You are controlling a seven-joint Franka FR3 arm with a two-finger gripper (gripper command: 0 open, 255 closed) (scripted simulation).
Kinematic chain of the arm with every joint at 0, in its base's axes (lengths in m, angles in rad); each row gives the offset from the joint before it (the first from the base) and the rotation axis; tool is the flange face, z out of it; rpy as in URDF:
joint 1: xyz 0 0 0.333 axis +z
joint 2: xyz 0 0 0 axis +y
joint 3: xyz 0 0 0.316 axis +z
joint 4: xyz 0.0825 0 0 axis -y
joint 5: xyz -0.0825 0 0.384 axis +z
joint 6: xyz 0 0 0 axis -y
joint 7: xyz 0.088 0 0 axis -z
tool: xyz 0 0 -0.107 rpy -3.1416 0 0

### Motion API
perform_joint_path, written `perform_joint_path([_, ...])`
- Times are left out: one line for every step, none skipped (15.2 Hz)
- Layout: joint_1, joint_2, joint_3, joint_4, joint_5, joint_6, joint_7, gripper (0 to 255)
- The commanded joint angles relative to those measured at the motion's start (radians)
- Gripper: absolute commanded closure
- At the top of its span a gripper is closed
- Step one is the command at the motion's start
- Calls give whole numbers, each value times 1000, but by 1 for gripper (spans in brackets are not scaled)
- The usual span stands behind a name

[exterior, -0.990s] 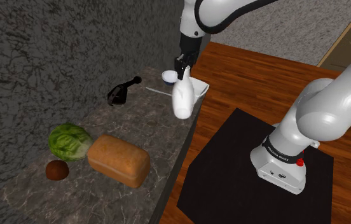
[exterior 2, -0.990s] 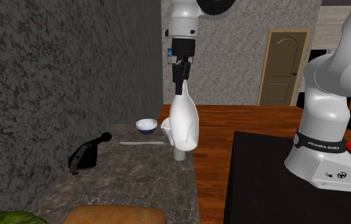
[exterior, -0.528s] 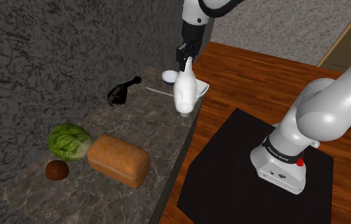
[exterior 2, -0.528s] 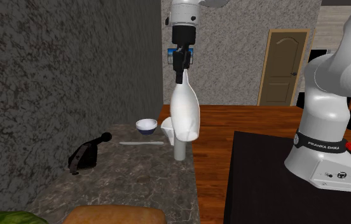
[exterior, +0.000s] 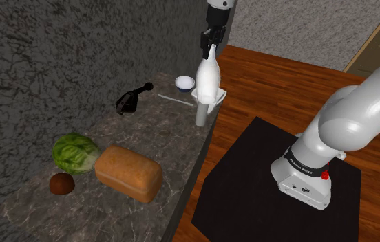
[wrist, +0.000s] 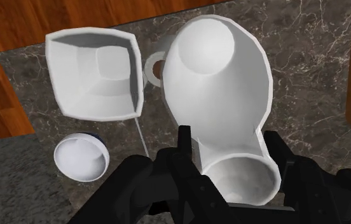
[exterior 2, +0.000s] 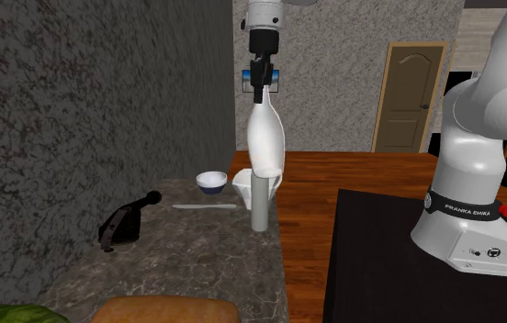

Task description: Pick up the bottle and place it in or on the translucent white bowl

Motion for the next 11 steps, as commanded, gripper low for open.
perform_joint_path([-17, 24, -27, 49, -5, -25, -43, 255])
perform_joint_path([-25, 38, -41, 74, -6, -35, -65, 255])
perform_joint_path([-34, 54, -54, 101, -7, -46, -86, 255])
perform_joint_path([-42, 70, -67, 128, -7, -57, -108, 255])
perform_joint_path([-50, 88, -80, 157, -7, -68, -130, 255])
perform_joint_path([-59, 106, -93, 186, -6, -80, -151, 255])
perform_joint_path([-67, 125, -105, 218, -5, -92, -173, 255])
perform_joint_path([-76, 145, -117, 250, -3, -104, -194, 255])
perform_joint_path([-84, 166, -129, 283, 0, -117, -215, 255])
perform_joint_path([-93, 188, -140, 318, 4, -131, -237, 255])
perform_joint_path([-102, 211, -151, 355, 8, -145, -258, 255])
